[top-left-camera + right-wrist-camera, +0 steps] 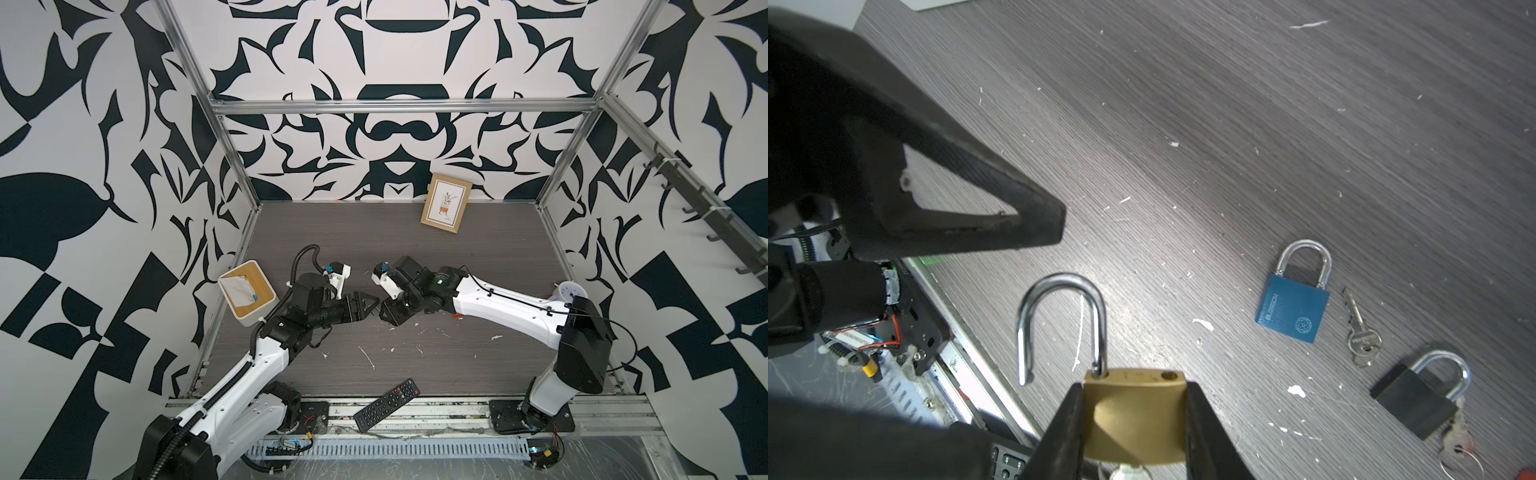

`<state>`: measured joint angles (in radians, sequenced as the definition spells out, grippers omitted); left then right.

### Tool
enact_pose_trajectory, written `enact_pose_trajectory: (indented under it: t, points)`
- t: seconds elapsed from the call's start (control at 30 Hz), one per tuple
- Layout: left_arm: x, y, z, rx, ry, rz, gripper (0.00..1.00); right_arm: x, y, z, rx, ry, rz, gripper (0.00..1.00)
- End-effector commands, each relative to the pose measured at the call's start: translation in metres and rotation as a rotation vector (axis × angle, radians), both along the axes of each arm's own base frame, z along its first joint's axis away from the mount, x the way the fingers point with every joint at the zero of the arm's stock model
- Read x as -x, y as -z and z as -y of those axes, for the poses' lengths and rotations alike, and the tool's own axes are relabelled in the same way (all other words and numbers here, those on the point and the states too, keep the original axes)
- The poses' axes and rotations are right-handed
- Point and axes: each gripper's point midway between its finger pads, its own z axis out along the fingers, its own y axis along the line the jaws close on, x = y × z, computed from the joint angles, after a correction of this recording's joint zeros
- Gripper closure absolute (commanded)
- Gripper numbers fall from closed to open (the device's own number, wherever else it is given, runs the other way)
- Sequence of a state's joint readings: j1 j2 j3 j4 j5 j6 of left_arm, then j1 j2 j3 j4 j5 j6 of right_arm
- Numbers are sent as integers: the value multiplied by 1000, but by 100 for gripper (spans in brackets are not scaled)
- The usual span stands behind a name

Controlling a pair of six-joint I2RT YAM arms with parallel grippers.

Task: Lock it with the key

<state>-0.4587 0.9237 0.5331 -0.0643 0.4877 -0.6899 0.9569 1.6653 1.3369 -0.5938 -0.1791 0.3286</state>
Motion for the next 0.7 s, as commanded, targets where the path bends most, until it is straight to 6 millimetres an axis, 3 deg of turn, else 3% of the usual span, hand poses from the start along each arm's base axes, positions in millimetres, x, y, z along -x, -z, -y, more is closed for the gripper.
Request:
enact_pose_trajectory:
  t: [0.0, 0.4, 0.67]
  points:
    - [0, -15, 8, 40, 36, 19, 36, -2, -25, 1, -33, -6, 51, 100]
    - [1, -5, 21, 41, 80, -57, 52, -7, -42, 8, -44, 17, 117, 100]
    - [0, -23, 31, 130, 113, -37, 58, -7, -42, 7, -18, 3, 145, 100]
